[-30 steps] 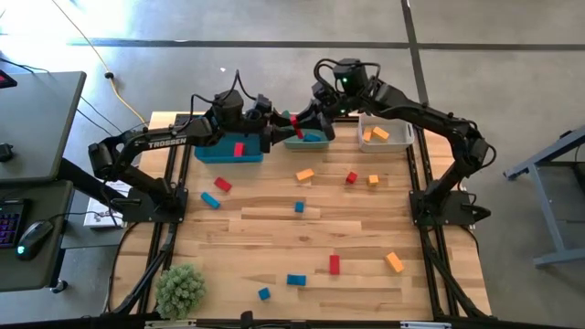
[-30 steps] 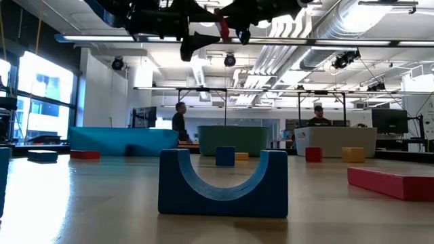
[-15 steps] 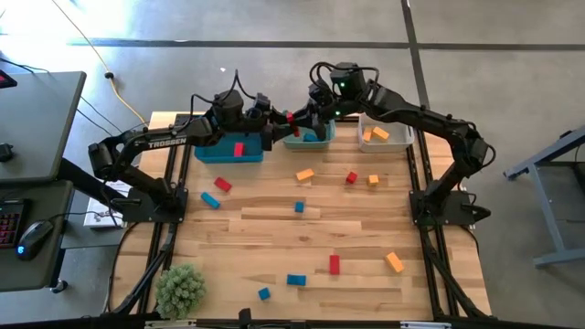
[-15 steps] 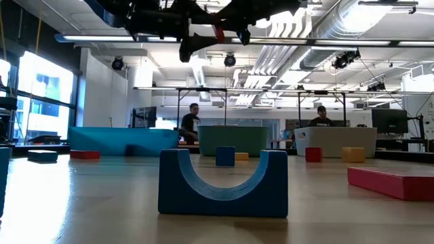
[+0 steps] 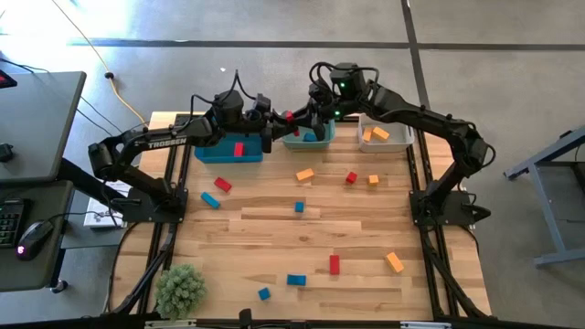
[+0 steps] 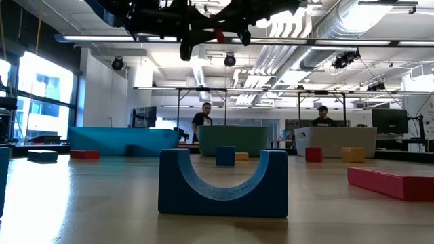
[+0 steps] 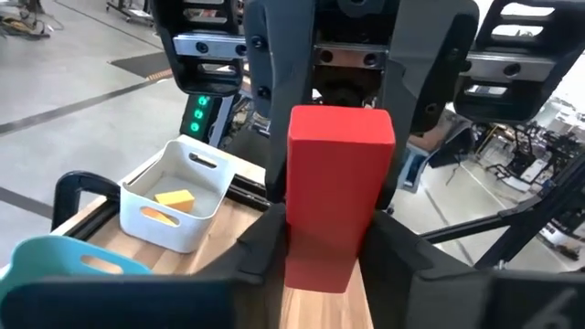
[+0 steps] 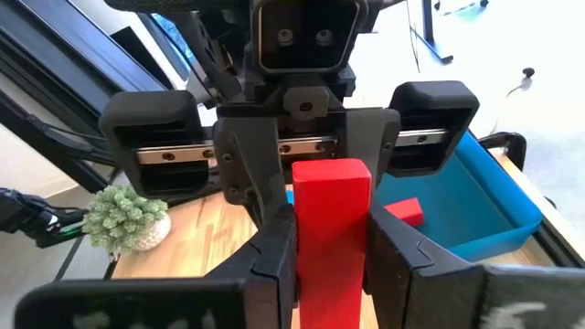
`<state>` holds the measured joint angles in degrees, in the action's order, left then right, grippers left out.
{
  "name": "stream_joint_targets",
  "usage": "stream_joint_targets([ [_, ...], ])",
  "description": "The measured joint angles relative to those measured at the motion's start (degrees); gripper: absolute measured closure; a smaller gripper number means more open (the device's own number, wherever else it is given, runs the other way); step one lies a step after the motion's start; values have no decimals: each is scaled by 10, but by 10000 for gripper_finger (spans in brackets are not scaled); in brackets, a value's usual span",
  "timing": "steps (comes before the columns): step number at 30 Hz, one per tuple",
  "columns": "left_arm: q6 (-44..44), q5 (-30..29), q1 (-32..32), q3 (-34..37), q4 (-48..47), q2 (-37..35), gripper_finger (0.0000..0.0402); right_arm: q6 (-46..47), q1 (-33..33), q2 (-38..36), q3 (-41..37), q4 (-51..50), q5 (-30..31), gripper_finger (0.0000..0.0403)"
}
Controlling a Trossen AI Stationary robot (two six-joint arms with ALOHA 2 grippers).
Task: Sort & place blocks by color
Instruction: Put the red block into the blue bin
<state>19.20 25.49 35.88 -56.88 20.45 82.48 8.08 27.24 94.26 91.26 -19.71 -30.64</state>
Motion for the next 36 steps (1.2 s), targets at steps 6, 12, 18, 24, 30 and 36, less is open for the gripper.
stream_joint_targets([
  [6,-10,-1,0,0,0,0,325,-5,1,0,0,-2,0,321],
  [12,-13,-9,0,0,-6,0,325,-6,1,0,0,-1,14,294],
  [18,-42,-51,1,-1,-68,0,325,-32,3,0,0,-4,58,241],
  [24,-74,-120,11,0,-174,0,325,-50,22,0,0,-7,77,209],
  [30,-74,-193,35,0,-304,0,325,-111,45,0,0,-25,75,207],
  [36,-49,-259,57,0,-419,0,325,-173,62,-1,-13,-40,71,207],
])
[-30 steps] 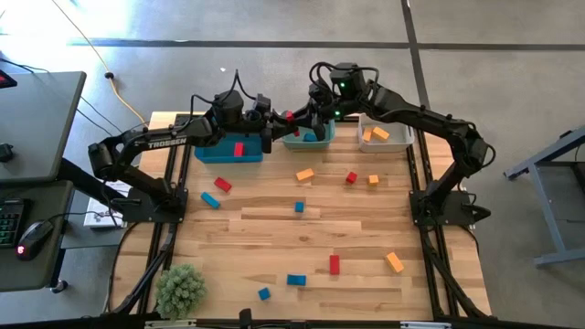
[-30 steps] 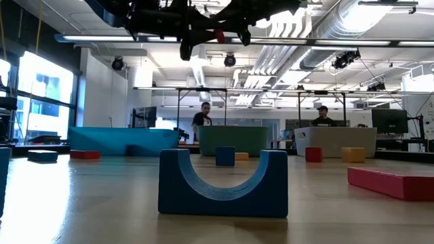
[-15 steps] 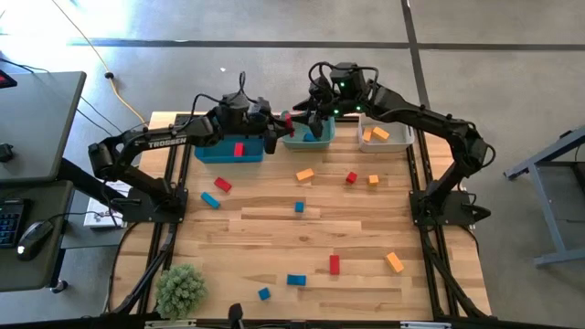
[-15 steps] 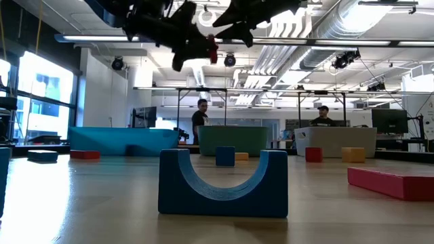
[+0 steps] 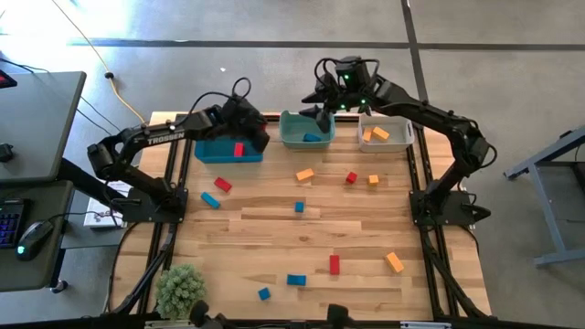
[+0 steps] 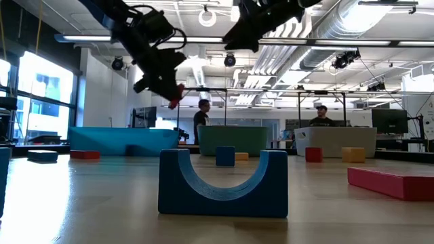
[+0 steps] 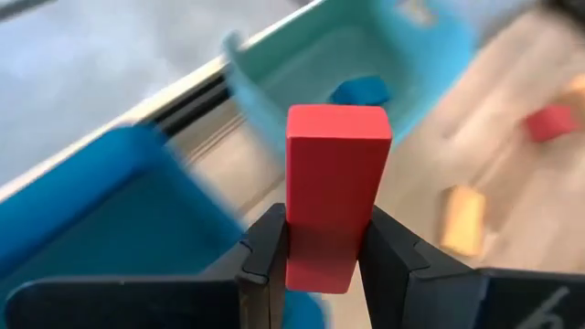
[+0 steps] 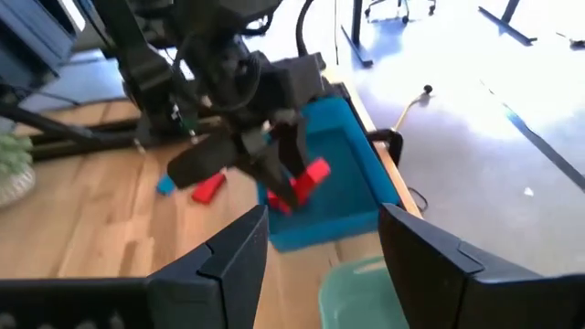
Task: Sort & place blocks by color
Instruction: Put the red block into the blue bin
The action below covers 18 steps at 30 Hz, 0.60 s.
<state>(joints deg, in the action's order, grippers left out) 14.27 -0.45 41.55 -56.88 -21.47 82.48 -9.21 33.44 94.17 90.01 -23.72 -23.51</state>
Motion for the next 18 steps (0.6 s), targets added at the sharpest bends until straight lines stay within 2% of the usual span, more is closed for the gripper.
stream_joint_targets([
  [7,60,-37,17,0,-65,0,325,-49,8,17,-28,0,1,207],
  [13,105,-49,41,0,-77,5,325,-73,23,56,-29,5,-8,207],
  [18,111,-47,68,0,-86,25,325,-77,41,90,-29,3,-77,208],
])
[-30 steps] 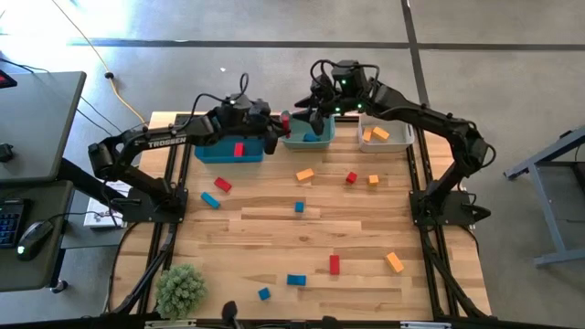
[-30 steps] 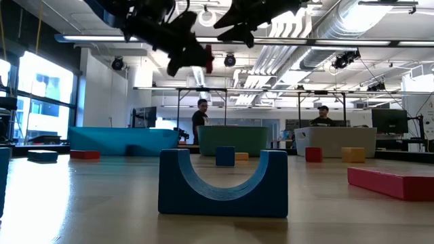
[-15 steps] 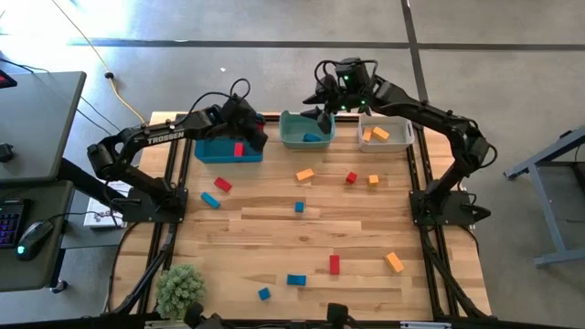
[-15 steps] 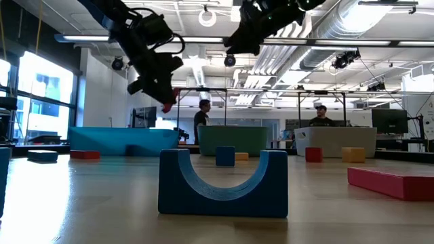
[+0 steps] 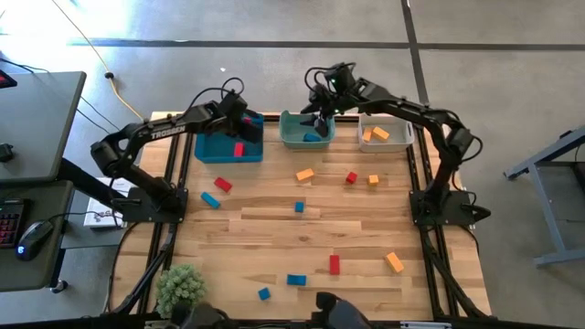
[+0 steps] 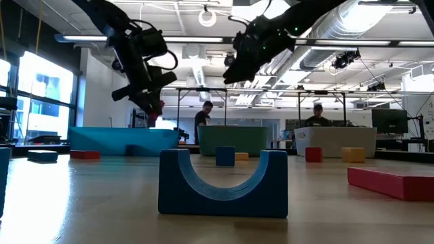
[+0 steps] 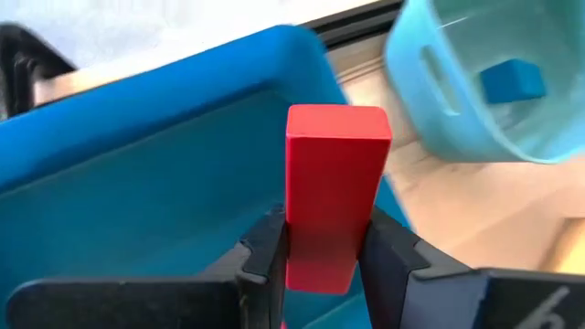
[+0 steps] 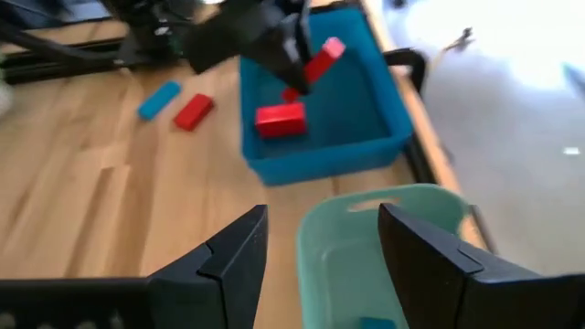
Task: Sort & place blocks by color
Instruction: Put the red block into the blue bin, then put the yellow block into the gray bin
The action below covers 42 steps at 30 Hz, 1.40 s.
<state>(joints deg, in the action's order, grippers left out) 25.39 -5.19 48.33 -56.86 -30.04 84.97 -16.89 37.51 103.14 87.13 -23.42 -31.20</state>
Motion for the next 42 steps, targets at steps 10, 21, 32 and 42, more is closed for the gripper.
stream_joint_targets([
  [10,1,2,22,0,-2,32,302,-48,-1,52,0,-52,-54,208],
  [21,-14,5,27,0,-3,33,269,-122,-63,101,0,-132,-57,208],
  [32,-45,7,26,0,-3,33,267,-151,-142,139,0,-168,86,208],
  [42,-70,64,26,0,-2,33,266,-150,-180,172,0,-165,191,208],
])
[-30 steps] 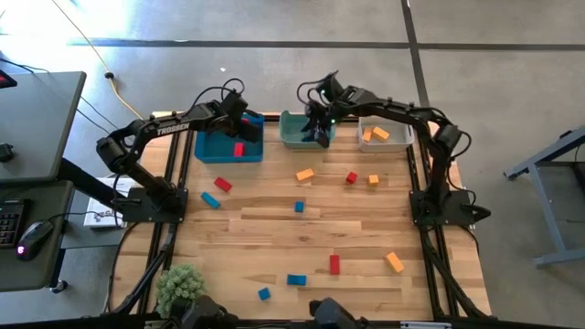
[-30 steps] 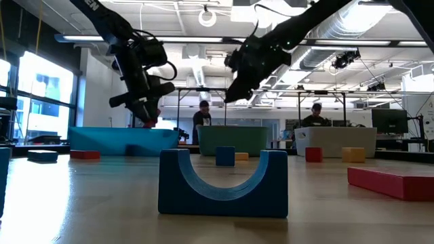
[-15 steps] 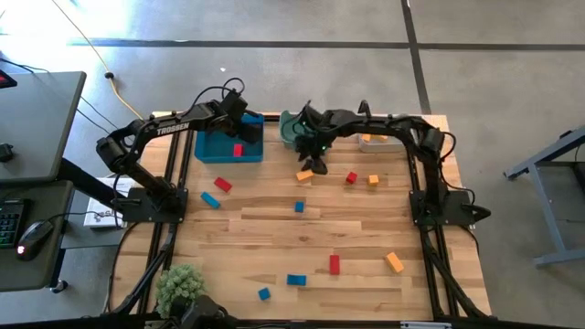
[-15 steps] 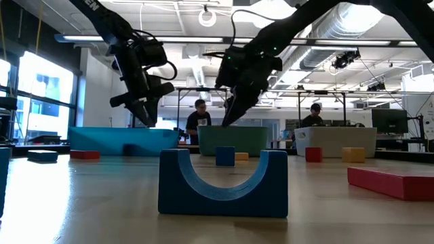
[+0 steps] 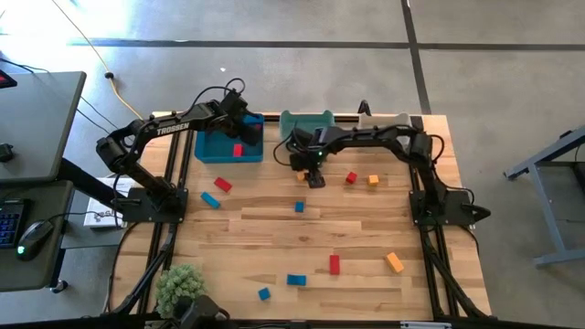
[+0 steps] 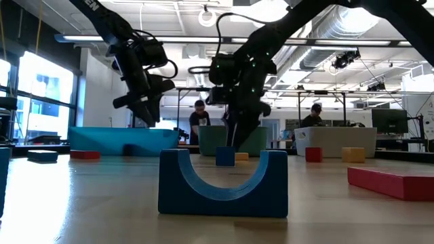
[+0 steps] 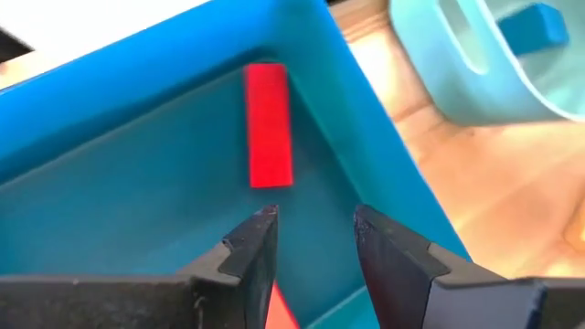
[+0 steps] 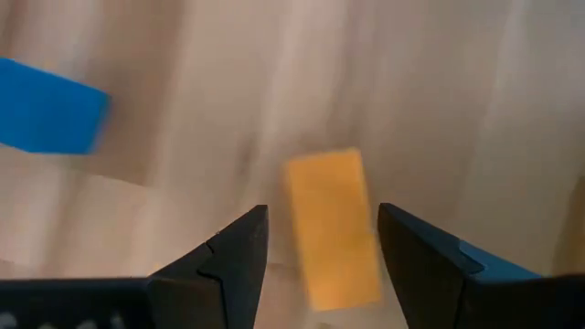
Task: Sort & place blocks by color
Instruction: Put the yellow block into the gray bin
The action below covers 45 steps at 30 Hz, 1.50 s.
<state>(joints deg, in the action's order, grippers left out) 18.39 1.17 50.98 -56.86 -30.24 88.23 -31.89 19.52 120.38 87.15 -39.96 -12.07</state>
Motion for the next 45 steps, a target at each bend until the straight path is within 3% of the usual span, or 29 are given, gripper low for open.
stream_joint_targets([
  [3,-15,9,0,0,0,0,266,0,-7,9,0,1,41,208],
  [9,-25,12,0,0,0,0,266,16,-14,25,3,-3,46,215],
  [17,-43,12,0,0,0,0,266,92,-24,28,5,-9,57,306],
  [25,-67,12,0,0,0,0,266,166,-28,34,49,-75,47,306],
  [32,-81,12,0,0,0,0,266,170,-29,34,110,-142,49,306],
  [39,-81,12,0,0,1,0,266,164,-16,31,162,-219,105,306],
  [45,-81,12,0,0,1,0,266,169,18,-7,149,-272,154,306],
])
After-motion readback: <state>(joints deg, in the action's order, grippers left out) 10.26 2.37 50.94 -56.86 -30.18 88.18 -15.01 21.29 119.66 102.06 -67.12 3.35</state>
